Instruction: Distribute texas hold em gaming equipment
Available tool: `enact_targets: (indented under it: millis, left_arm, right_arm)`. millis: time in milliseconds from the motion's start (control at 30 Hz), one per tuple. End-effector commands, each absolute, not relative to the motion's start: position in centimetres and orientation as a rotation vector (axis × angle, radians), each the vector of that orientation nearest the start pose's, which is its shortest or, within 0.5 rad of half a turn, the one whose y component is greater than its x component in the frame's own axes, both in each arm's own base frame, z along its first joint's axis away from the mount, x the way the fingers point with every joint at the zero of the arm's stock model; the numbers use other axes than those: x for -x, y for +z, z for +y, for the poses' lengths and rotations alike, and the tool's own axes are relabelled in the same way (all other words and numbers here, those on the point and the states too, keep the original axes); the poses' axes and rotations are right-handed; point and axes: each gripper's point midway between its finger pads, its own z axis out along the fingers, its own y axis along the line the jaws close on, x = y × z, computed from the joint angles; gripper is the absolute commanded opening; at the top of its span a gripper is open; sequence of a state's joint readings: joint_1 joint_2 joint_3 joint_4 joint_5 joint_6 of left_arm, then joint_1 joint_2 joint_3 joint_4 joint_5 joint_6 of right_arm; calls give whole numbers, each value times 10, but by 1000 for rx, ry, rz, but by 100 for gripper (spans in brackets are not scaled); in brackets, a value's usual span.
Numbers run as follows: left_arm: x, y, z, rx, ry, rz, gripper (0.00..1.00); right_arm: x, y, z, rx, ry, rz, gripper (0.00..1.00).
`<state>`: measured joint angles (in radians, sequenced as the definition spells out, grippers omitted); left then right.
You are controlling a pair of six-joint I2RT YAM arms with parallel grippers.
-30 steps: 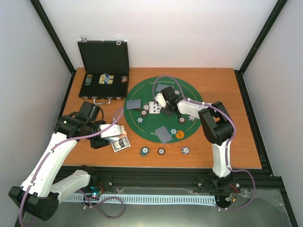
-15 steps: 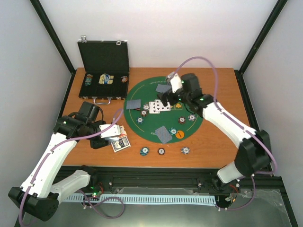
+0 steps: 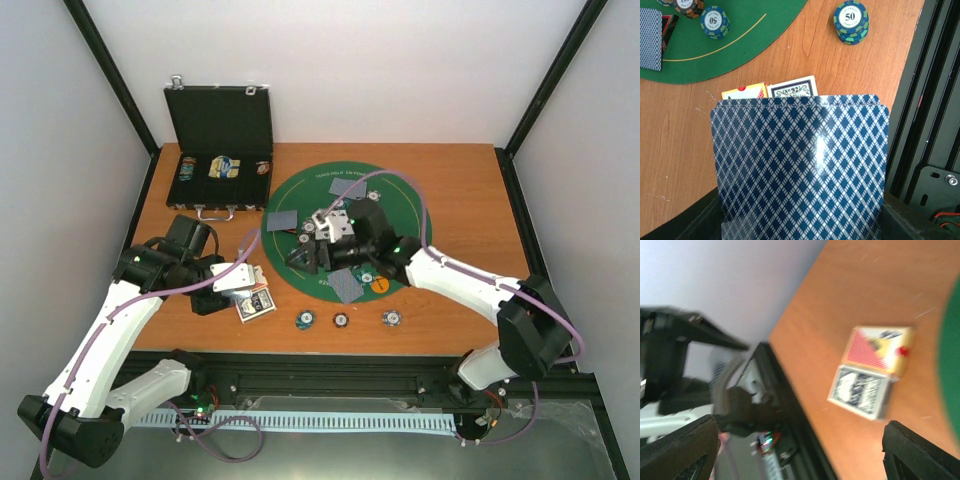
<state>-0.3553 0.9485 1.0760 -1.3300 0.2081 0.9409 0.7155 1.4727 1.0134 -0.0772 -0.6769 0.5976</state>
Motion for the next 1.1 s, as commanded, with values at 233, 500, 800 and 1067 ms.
enact_targets:
  millis: [233, 500, 800, 1067]
  left_arm:
    - [-169, 203, -105, -1675, -139, 2103, 16]
    - [-170, 207, -106, -1663, -140, 2095, 16]
    - [-168, 213, -107, -1654, -155, 2086, 16]
    - [-167, 215, -107, -1655, -155, 2080, 16]
  right_arm:
    - [-177, 248, 404, 609, 1753, 2204, 79]
    - [-156, 243, 425, 620, 1857, 2204, 66]
    - [-152, 235, 439, 606, 1921, 2225, 60]
    - [-142, 230, 460, 643, 1972, 2233, 59]
